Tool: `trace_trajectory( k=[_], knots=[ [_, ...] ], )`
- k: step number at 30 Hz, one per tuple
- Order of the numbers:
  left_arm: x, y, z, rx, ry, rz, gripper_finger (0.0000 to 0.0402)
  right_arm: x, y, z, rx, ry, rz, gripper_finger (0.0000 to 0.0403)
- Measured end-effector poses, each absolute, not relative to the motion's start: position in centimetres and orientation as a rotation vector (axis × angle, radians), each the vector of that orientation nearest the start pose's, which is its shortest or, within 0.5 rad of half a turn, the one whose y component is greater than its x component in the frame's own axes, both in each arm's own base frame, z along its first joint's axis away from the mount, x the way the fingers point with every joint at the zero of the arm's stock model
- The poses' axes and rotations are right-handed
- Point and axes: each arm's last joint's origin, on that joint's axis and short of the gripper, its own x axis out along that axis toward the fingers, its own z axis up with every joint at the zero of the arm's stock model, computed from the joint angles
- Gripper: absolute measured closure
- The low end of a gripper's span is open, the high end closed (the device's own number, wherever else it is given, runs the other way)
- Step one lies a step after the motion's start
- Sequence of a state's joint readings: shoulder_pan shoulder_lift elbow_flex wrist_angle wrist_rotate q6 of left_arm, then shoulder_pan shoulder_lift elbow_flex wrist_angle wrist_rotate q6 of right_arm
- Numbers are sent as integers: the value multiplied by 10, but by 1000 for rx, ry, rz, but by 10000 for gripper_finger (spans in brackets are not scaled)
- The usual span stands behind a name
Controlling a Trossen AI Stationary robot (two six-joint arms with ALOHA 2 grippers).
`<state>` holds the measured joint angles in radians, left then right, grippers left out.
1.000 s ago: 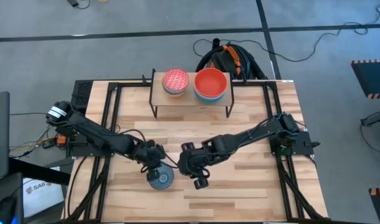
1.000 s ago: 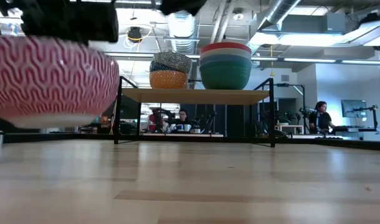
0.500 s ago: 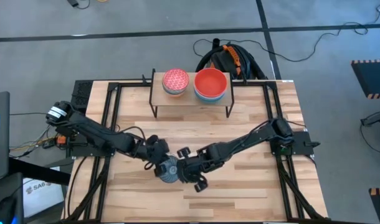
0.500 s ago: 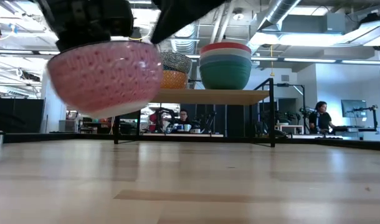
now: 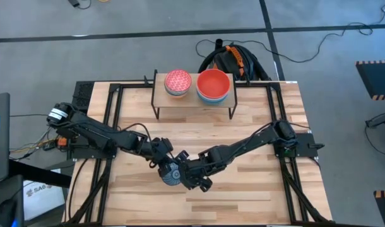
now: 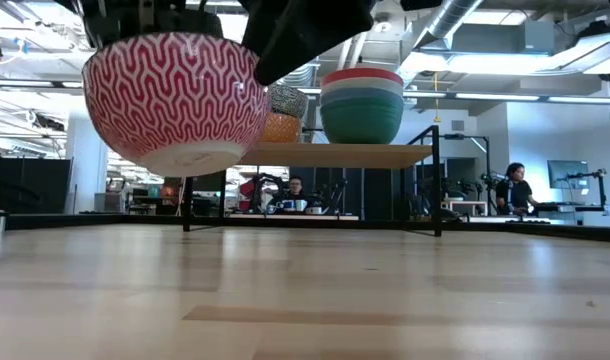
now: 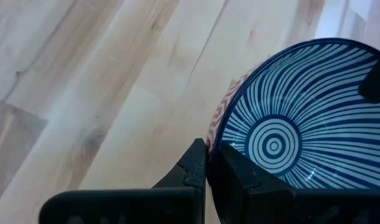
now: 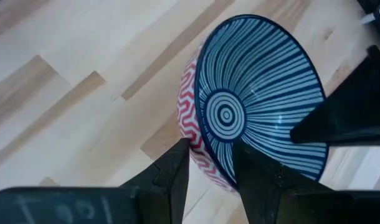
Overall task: Place and stack bowls onto a shelf
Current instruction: Stack the dark blue patterned bowl on top of the red patterned bowl on the shelf
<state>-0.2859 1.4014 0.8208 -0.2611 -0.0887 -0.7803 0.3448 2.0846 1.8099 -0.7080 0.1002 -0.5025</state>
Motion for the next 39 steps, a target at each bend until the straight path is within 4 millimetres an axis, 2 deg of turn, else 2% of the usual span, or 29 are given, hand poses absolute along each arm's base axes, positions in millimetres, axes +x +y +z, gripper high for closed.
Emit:
trace_trajectory(
  k=[6,12,20,24,30,32,34,39],
  knots=[
    [273,-72,221,-578,844,146,399,429,151,245,-693,888,505,259],
    [283,-62,237,-581,814,84,399,427,152,245,-715,877,582,285],
    [287,-45,239,-681,834,21,395,428,149,244,-750,865,642,334],
    [289,-39,241,-770,830,13,369,428,148,242,-734,877,651,361],
    [287,-27,251,-809,792,2,306,426,147,241,-723,904,650,361],
    [283,-21,260,-818,776,11,288,426,146,246,-717,922,648,361],
    [277,-13,276,-817,725,13,273,426,141,257,-712,932,639,361],
    [245,10,341,-756,518,82,248,432,113,294,-699,942,551,361]
  ],
)
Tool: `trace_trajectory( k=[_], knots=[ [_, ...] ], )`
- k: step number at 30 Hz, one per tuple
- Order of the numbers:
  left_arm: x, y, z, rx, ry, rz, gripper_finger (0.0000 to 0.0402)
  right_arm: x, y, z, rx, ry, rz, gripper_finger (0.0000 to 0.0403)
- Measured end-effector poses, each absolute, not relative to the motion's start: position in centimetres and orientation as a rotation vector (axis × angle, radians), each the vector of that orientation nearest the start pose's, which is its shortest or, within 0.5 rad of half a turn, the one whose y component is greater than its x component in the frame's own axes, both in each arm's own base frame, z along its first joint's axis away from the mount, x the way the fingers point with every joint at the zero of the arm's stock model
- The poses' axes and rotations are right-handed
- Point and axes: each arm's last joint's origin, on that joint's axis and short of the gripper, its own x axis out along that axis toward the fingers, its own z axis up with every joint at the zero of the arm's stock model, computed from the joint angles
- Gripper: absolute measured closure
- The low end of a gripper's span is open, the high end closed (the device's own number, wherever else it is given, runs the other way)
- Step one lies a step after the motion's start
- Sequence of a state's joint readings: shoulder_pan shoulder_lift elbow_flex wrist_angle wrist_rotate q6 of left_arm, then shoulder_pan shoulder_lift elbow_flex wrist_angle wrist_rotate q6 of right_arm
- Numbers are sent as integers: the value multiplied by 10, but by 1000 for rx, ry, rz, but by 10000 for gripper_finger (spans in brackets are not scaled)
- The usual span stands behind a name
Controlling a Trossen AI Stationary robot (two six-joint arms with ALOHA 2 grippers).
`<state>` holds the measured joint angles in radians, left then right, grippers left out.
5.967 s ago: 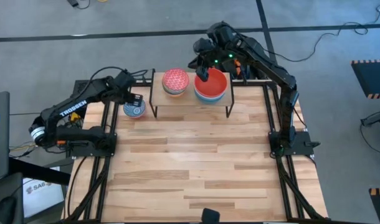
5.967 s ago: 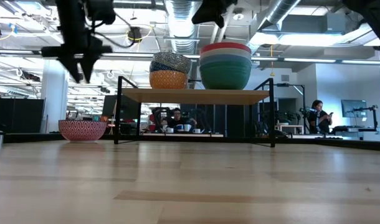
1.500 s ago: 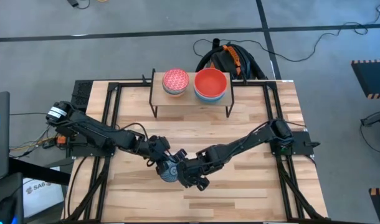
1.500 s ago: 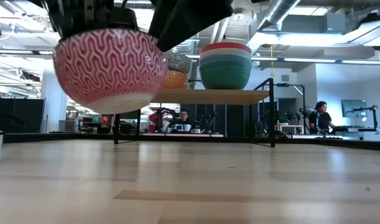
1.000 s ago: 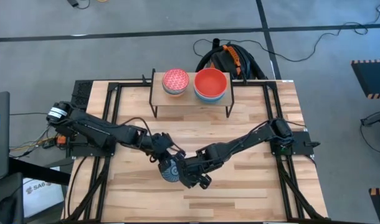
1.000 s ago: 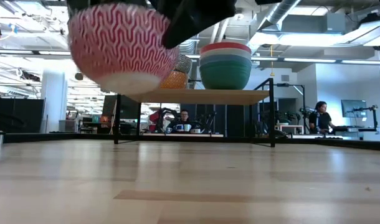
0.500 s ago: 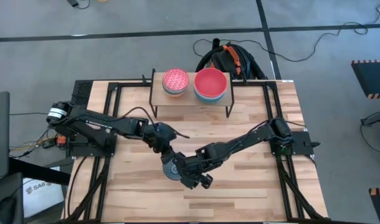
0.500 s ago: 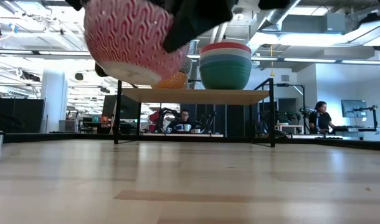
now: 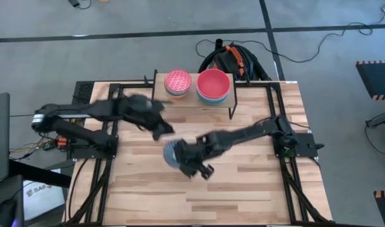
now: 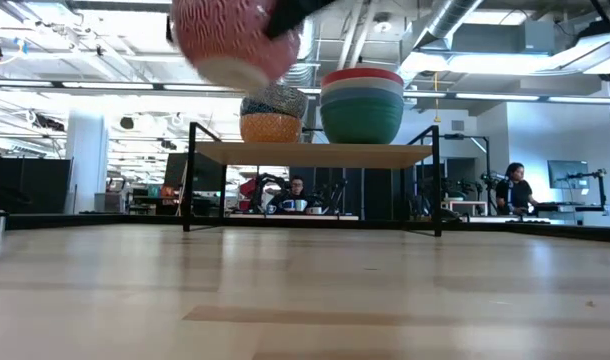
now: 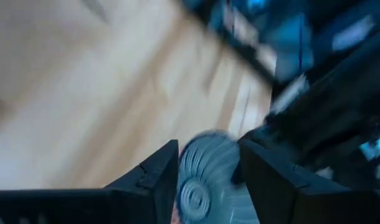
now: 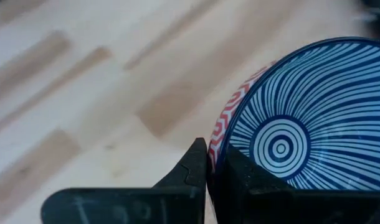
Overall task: Place and stack bowls onto a shelf
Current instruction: Stack the dark blue patterned bowl on top of the red patterned bowl on the shelf
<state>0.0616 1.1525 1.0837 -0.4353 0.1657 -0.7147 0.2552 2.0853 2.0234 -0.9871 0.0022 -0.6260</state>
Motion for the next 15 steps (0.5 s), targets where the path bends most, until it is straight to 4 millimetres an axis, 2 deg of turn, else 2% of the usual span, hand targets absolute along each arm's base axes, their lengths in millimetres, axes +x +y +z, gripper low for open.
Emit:
trace_trajectory(
  k=[3,5,7,10,15],
  knots=[
    [215,19,386,-678,327,158,242,436,84,327,-671,897,473,361],
    [193,22,408,-631,213,229,242,438,61,346,-649,868,415,361],
    [174,23,422,-589,130,299,242,439,35,365,-625,828,345,361],
    [152,24,428,-560,77,377,242,437,-11,388,-594,776,227,361],
    [142,25,413,-562,156,492,242,429,-86,391,-529,803,61,361]
  ],
)
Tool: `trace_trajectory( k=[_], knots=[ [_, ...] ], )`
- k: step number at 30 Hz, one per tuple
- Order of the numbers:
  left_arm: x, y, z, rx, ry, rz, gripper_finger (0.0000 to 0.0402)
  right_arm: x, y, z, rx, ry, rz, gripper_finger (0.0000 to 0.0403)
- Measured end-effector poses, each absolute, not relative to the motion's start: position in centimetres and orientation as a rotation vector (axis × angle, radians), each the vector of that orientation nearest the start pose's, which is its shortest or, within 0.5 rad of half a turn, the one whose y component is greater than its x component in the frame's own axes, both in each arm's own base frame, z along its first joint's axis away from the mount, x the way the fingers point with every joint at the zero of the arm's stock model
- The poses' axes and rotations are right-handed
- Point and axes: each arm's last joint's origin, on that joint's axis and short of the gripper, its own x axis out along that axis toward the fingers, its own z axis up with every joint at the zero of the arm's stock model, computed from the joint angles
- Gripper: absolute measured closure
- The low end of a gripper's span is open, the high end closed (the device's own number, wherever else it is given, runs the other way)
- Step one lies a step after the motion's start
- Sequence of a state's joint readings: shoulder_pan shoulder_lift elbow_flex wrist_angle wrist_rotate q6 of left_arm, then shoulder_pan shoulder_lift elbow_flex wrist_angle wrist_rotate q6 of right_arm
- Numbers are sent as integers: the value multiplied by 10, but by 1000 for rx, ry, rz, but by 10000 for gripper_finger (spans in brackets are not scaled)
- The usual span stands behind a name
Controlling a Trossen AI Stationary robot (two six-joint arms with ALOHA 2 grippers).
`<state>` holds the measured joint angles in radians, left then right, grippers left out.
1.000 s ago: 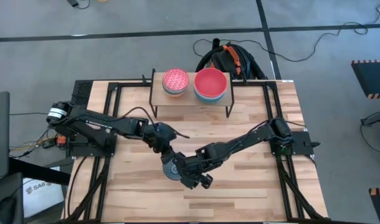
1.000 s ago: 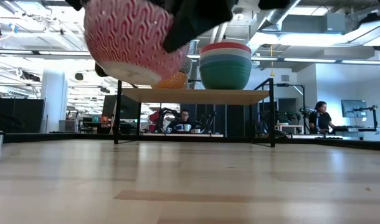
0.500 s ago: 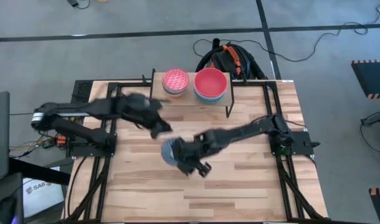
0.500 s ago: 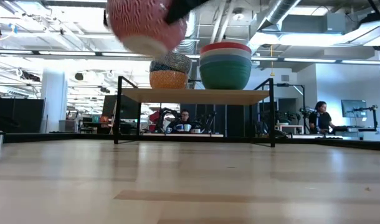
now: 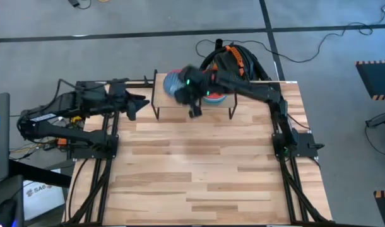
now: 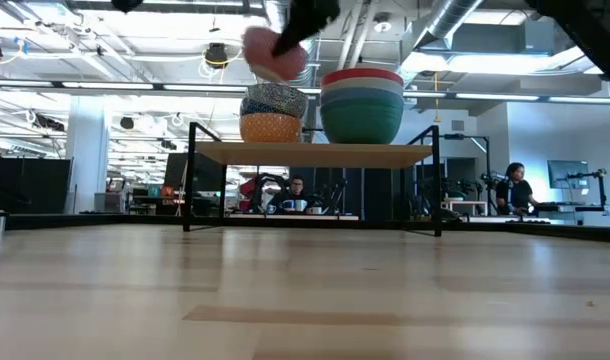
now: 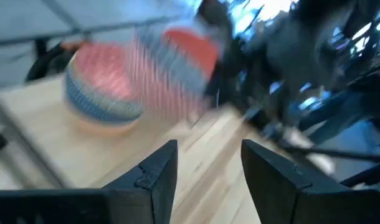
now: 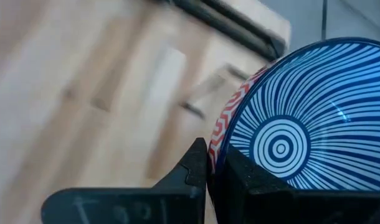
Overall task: Place and stack bowls onto a shelf
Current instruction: Stack the dark blue patterned bowl on top of the red patterned bowl on the shelf
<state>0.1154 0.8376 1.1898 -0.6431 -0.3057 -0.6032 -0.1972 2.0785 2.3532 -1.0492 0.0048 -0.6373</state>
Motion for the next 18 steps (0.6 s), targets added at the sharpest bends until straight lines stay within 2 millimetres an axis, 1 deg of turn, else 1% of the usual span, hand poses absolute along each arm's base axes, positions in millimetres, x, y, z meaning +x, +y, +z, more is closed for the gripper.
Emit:
trace_trajectory(
  k=[3,5,7,12,18],
  knots=[
    [148,26,401,-571,229,535,242,421,-120,391,-511,814,-9,361],
    [157,27,393,-570,277,551,242,416,-136,392,-497,821,-39,361],
    [163,28,387,-568,306,557,242,413,-146,393,-482,805,-43,361],
    [181,31,375,-555,373,583,242,410,-159,394,-455,766,-23,361],
    [193,39,367,-557,417,601,242,412,-161,394,-450,737,3,361]
  ],
)
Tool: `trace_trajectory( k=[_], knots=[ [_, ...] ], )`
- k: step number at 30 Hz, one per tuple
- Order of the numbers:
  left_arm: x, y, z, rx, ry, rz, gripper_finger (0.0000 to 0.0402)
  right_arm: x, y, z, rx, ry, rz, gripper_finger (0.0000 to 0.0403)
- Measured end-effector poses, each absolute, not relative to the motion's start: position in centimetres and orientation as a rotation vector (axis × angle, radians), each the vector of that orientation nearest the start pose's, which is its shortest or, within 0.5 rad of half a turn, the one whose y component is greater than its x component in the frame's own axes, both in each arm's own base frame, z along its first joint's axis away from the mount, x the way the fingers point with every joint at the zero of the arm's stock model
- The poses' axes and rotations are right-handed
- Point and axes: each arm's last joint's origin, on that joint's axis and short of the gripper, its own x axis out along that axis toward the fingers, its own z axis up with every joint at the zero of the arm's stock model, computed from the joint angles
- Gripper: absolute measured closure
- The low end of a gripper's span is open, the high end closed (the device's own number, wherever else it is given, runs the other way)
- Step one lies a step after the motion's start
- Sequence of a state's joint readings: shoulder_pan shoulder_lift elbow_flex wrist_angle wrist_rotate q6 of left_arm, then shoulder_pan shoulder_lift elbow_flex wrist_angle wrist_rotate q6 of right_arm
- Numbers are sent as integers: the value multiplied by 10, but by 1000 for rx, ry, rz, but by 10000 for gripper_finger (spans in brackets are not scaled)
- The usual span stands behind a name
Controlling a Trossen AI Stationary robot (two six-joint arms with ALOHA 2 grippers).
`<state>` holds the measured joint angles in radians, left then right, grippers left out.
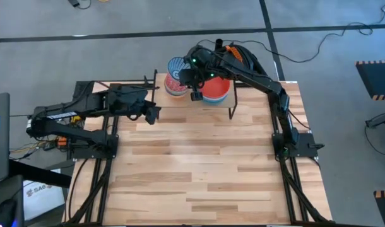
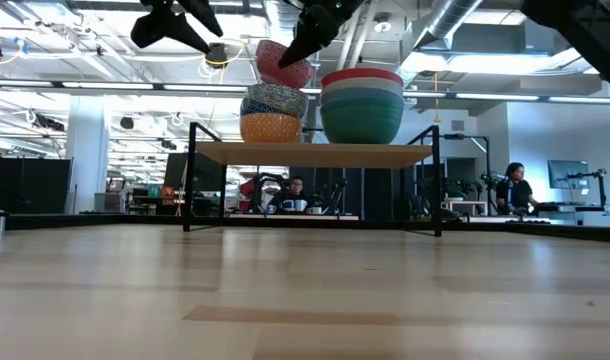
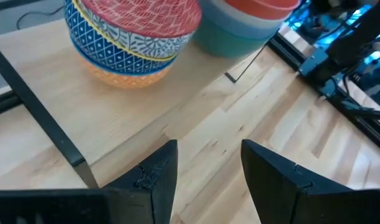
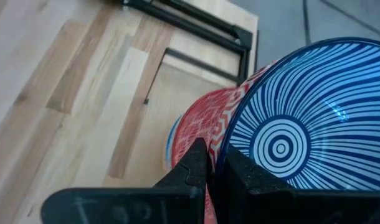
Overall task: Place and stack bowls onto a shelf
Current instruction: Stack the dark blue patterned bowl on top of the red patterned bowl on the shelf
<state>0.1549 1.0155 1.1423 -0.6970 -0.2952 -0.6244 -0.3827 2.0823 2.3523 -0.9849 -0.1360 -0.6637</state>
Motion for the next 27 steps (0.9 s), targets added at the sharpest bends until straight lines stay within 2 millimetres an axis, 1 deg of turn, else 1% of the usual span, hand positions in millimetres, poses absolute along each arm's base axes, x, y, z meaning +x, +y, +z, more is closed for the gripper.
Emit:
trace_trajectory(
  k=[6,8,12,13,15,18,22,27],
  knots=[
    [193,45,368,-569,403,599,242,415,-162,387,-468,745,19,361],
    [192,45,369,-570,399,602,242,420,-163,384,-475,732,16,361],
    [192,45,369,-573,402,594,242,426,-163,370,-454,782,39,361],
    [192,45,369,-574,403,589,242,429,-163,367,-460,774,39,361],
    [192,44,369,-577,404,584,242,429,-161,364,-452,795,49,361],
    [192,44,369,-581,404,584,242,434,-159,362,-459,783,50,360],
    [192,44,369,-584,406,578,242,434,-158,360,-454,804,56,358],
    [192,44,369,-583,407,577,242,434,-157,359,-455,816,51,341]
  ],
)
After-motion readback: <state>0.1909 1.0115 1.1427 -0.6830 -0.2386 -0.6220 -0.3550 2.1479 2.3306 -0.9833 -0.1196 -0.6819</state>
